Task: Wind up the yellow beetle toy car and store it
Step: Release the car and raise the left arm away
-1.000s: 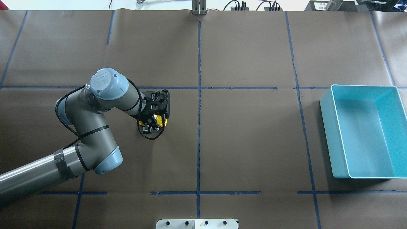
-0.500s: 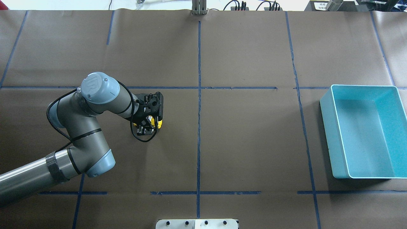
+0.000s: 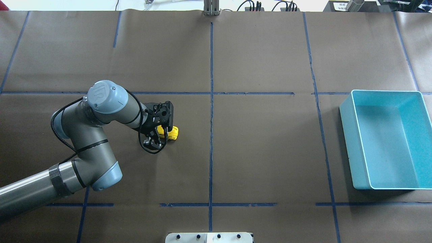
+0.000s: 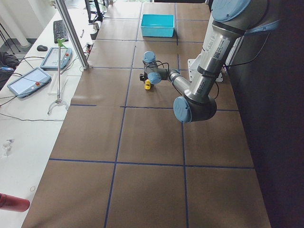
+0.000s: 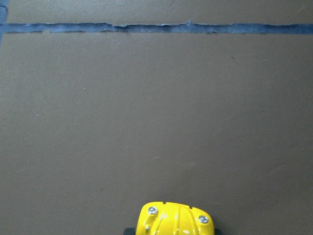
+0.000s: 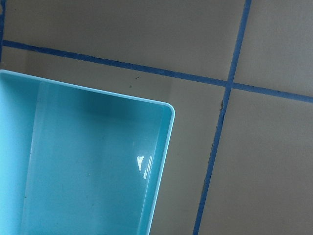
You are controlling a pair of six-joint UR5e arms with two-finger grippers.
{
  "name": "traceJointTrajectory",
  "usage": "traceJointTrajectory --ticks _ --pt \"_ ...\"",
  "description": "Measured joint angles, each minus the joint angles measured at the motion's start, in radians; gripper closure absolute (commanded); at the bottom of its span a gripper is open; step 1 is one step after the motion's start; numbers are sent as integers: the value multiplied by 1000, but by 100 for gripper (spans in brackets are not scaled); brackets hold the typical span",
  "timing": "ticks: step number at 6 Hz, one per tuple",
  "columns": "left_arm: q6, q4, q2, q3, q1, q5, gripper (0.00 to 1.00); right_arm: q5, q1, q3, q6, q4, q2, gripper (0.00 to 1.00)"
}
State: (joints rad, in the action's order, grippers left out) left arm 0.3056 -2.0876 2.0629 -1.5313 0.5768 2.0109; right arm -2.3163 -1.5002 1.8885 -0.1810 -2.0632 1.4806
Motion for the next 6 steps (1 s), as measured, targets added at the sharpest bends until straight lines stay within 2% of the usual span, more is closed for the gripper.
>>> traceJointTrajectory --ticks 4,6 --pt "-1 22 0 3 12 2 0 0 1 -3 0 0 -3 0" --pt "-2 133 0 -19 59 10 0 0 3 -5 0 0 -12 0"
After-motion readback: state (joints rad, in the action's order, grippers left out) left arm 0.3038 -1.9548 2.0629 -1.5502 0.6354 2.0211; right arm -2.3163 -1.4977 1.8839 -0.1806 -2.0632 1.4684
